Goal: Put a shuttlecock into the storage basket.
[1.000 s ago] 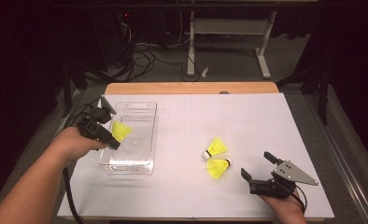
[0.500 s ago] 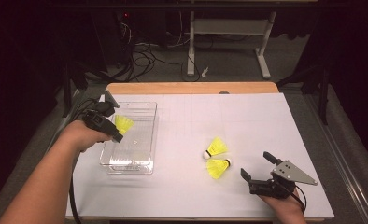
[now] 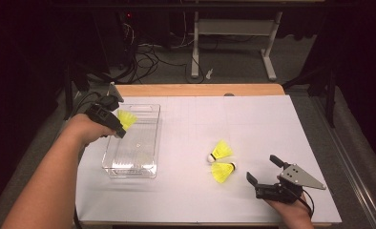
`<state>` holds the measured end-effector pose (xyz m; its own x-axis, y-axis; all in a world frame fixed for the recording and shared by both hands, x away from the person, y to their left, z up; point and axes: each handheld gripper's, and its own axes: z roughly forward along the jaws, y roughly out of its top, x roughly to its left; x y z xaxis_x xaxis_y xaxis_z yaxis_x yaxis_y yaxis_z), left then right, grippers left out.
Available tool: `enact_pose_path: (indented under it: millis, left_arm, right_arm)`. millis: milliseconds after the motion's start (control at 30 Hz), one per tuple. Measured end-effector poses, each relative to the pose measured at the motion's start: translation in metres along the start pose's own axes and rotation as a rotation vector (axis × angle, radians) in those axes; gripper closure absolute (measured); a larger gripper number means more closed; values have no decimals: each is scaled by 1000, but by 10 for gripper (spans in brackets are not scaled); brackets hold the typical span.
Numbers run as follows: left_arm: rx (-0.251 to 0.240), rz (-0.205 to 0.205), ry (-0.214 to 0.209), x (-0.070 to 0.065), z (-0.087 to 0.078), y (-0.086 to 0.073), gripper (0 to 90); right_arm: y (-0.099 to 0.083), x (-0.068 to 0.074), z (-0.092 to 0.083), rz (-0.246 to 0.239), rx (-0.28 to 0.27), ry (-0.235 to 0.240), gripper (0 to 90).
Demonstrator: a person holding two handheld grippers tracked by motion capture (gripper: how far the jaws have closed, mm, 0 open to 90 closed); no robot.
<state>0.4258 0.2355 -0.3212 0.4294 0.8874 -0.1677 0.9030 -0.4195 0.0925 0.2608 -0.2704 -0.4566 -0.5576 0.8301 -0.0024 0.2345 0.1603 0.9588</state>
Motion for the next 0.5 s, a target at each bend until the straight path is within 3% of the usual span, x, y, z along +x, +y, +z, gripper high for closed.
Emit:
enact_pose_path:
  millis: [300, 500]
  left_arm:
    - [-14, -39, 28, 12, 14, 8, 643]
    - [-13, -65, 23, 20, 25, 7, 643]
  right_arm:
    - [-1, 0, 1, 0, 5, 5, 6]
    - [-2, 0, 2, 2, 14, 5, 6]
